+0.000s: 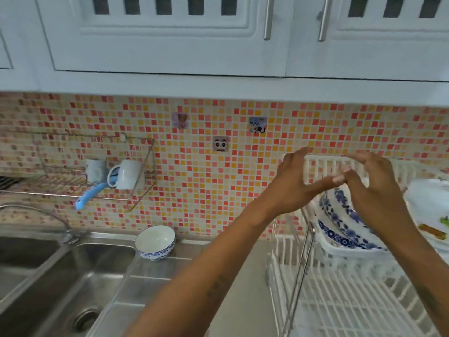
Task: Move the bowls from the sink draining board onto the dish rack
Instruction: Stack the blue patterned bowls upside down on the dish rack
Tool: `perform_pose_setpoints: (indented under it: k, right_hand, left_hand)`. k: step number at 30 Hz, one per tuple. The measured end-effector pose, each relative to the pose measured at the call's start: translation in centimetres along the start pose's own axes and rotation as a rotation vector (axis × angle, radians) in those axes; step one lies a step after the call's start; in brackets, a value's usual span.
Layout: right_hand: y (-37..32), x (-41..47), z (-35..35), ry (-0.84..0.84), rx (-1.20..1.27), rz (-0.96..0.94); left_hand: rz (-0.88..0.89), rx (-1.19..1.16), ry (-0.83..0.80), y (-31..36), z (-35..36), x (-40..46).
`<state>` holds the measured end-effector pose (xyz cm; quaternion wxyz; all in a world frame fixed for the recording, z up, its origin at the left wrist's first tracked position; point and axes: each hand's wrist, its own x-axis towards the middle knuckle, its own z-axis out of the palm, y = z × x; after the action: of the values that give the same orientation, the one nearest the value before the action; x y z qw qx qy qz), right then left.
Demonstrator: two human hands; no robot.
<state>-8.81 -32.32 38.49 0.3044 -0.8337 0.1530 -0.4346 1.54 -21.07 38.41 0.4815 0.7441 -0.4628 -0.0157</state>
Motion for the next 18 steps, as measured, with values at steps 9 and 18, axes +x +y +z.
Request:
perform_pose_setpoints:
  k: [9,18]
  right_hand:
    - [-8.9,-1.7,13.5,-0.194,0.193,-0.211]
    - [-7.1,-4.7,34.2,-0.678,0.264,0.183]
  left_hand:
    - [-0.264,-0.003,0.107,-11.4,-11.7,-6.2]
    - [-0.895,-0.204,0.255,-26.5,-19.4,-14.1]
